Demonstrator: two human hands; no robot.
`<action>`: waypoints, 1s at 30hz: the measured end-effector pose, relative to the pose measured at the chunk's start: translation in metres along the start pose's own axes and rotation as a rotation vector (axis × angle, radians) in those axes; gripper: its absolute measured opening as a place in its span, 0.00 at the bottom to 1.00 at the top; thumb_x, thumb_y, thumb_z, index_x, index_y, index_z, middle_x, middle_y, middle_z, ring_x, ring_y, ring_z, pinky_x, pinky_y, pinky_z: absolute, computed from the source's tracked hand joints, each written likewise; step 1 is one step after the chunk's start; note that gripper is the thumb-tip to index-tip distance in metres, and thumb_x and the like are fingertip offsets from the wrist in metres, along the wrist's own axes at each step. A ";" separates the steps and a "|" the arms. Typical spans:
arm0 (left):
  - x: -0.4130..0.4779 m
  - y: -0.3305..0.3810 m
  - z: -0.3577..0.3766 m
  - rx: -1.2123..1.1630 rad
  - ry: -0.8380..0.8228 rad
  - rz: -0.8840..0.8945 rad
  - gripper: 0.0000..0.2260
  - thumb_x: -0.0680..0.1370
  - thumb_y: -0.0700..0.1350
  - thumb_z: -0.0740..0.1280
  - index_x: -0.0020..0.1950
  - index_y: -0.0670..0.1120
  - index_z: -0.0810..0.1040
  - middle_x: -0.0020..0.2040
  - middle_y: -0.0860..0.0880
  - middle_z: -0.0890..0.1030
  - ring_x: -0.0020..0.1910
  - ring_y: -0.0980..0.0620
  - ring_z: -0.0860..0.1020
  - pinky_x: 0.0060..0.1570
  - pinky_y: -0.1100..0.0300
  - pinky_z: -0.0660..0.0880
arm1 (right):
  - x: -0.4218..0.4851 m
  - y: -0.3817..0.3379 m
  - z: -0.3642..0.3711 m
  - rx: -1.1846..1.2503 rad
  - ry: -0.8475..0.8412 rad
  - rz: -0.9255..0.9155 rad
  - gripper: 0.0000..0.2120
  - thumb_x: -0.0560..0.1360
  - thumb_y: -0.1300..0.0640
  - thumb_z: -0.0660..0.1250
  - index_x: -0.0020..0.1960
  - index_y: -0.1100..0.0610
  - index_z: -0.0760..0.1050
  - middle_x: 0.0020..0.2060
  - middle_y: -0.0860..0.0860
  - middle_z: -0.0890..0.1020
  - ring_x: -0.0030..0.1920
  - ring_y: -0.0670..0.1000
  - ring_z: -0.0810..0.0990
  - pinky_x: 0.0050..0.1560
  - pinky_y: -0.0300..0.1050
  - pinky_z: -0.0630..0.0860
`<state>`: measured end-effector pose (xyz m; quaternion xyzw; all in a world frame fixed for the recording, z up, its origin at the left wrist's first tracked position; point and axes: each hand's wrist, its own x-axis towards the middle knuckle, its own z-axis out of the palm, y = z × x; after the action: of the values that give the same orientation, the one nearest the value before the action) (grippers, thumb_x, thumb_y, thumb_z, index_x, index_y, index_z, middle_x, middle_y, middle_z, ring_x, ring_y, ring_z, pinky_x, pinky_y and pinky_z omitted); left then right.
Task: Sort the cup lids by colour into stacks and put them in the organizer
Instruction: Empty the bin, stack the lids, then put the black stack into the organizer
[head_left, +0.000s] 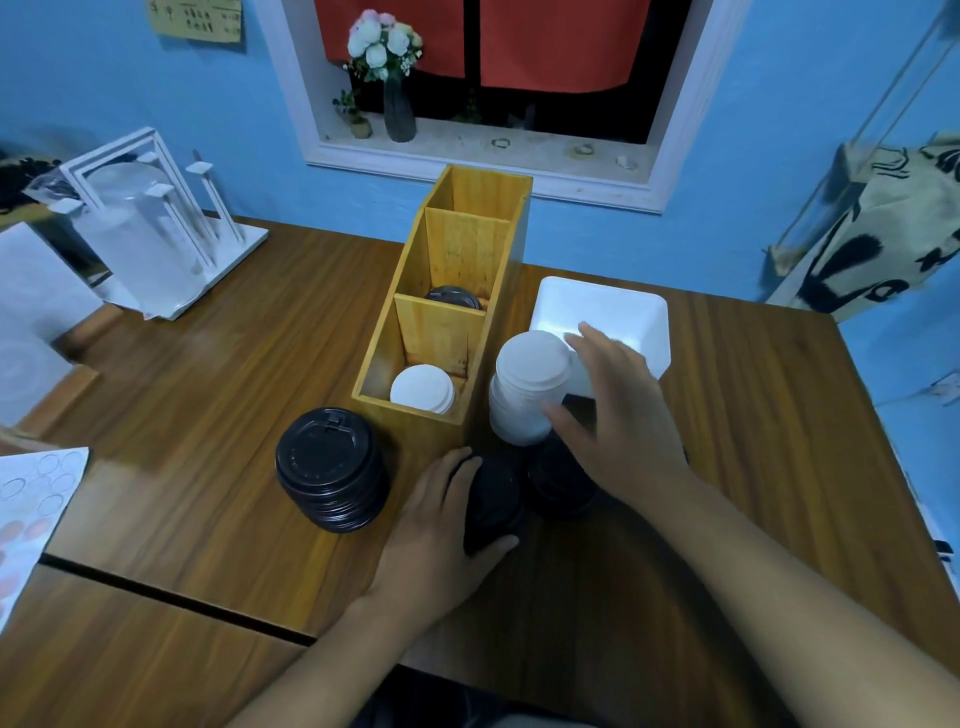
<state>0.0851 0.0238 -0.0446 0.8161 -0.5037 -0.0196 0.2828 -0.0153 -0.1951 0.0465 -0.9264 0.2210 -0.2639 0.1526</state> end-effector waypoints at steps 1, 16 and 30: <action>0.000 -0.001 0.000 -0.014 0.000 -0.005 0.38 0.76 0.64 0.72 0.78 0.45 0.67 0.78 0.50 0.65 0.76 0.51 0.66 0.74 0.56 0.66 | -0.015 0.002 -0.002 0.042 0.024 0.009 0.29 0.77 0.43 0.68 0.72 0.53 0.67 0.70 0.51 0.73 0.69 0.52 0.71 0.67 0.53 0.71; 0.000 0.000 -0.002 -0.181 -0.060 -0.089 0.43 0.70 0.56 0.80 0.78 0.46 0.64 0.73 0.51 0.70 0.72 0.56 0.68 0.70 0.75 0.55 | -0.107 0.011 0.025 -0.258 -0.293 -0.024 0.26 0.72 0.33 0.67 0.58 0.53 0.76 0.59 0.50 0.78 0.63 0.54 0.76 0.61 0.50 0.77; 0.028 0.041 0.017 -0.343 -0.186 -0.113 0.47 0.68 0.56 0.81 0.81 0.54 0.59 0.75 0.56 0.68 0.72 0.61 0.65 0.70 0.64 0.64 | -0.093 -0.002 0.013 0.167 -0.236 0.060 0.26 0.70 0.38 0.73 0.63 0.47 0.73 0.61 0.42 0.72 0.61 0.43 0.72 0.61 0.43 0.75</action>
<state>0.0602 -0.0203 -0.0322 0.7774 -0.4703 -0.1963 0.3686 -0.0788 -0.1457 -0.0027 -0.9281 0.2061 -0.1659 0.2619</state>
